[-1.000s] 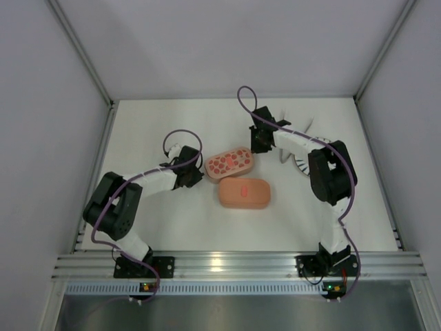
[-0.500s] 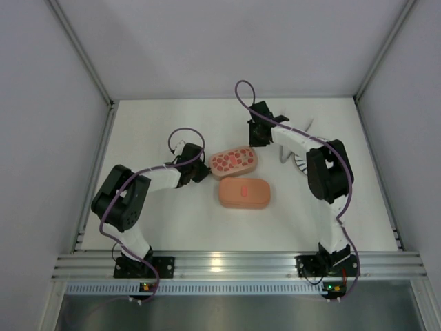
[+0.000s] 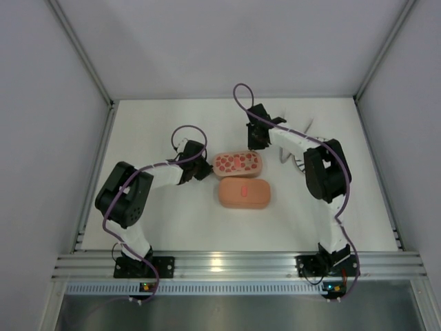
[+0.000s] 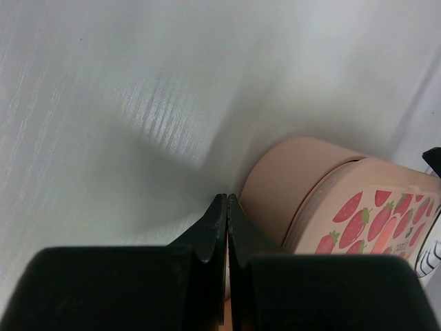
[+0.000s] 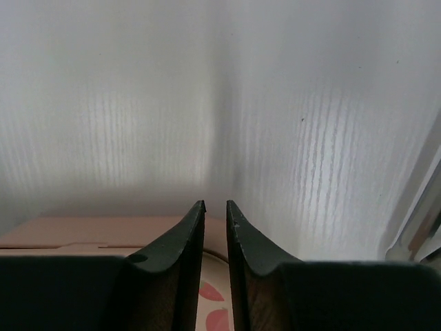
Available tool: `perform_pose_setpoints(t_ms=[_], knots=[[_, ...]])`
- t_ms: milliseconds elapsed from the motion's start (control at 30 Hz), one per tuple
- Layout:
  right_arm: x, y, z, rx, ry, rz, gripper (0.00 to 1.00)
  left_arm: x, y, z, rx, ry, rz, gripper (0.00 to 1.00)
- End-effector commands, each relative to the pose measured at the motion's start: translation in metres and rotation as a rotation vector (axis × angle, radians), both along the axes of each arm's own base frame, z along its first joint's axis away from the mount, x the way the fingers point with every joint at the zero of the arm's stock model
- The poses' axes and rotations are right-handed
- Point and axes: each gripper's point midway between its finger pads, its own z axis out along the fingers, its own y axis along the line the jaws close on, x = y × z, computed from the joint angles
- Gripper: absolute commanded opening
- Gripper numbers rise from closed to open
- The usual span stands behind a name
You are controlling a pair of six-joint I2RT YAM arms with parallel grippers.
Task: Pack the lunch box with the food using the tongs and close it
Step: Close the box lid on the packing box.
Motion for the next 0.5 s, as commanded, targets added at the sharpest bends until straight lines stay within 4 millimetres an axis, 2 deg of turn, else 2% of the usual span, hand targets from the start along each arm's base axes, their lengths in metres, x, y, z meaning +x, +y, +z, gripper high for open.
perform_pose_setpoints(t_ms=[0, 133, 167, 200, 233, 267, 300, 333, 367, 433, 467], knots=[[0.001, -0.017, 0.031, 0.003, -0.046, -0.049, 0.19, 0.008, -0.005, 0.008, -0.004, -0.023, -0.006, 0.00], [0.005, -0.021, 0.054, 0.022, -0.086, -0.060, 0.20, 0.016, -0.008, 0.013, 0.015, -0.030, -0.021, 0.01], [0.005, -0.022, 0.058, 0.024, -0.093, -0.060, 0.20, 0.014, -0.005, 0.007, 0.040, -0.001, -0.024, 0.01], [0.005, -0.023, 0.062, 0.023, -0.101, -0.064, 0.20, 0.025, -0.010, 0.018, 0.042, -0.021, -0.027, 0.01], [0.005, -0.026, 0.069, 0.026, -0.115, -0.072, 0.20, 0.027, -0.010, 0.018, 0.061, -0.018, -0.041, 0.01], [0.004, -0.028, 0.072, 0.028, -0.119, -0.074, 0.20, 0.024, -0.008, 0.008, 0.093, 0.025, -0.049, 0.02], [0.003, -0.029, 0.075, 0.031, -0.123, -0.079, 0.21, 0.027, -0.009, 0.008, 0.105, 0.032, -0.054, 0.03], [0.002, -0.033, 0.081, 0.032, -0.129, -0.086, 0.21, 0.038, -0.014, 0.019, 0.108, 0.010, -0.065, 0.03], [0.001, -0.035, 0.083, 0.035, -0.130, -0.090, 0.21, 0.036, -0.013, 0.011, 0.128, 0.041, -0.071, 0.03], [-0.002, -0.039, 0.088, 0.039, -0.133, -0.094, 0.22, 0.046, -0.018, 0.018, 0.129, 0.028, -0.079, 0.04], [-0.004, -0.040, 0.090, 0.039, -0.136, -0.094, 0.22, 0.048, -0.018, 0.015, 0.135, 0.033, -0.081, 0.04]])
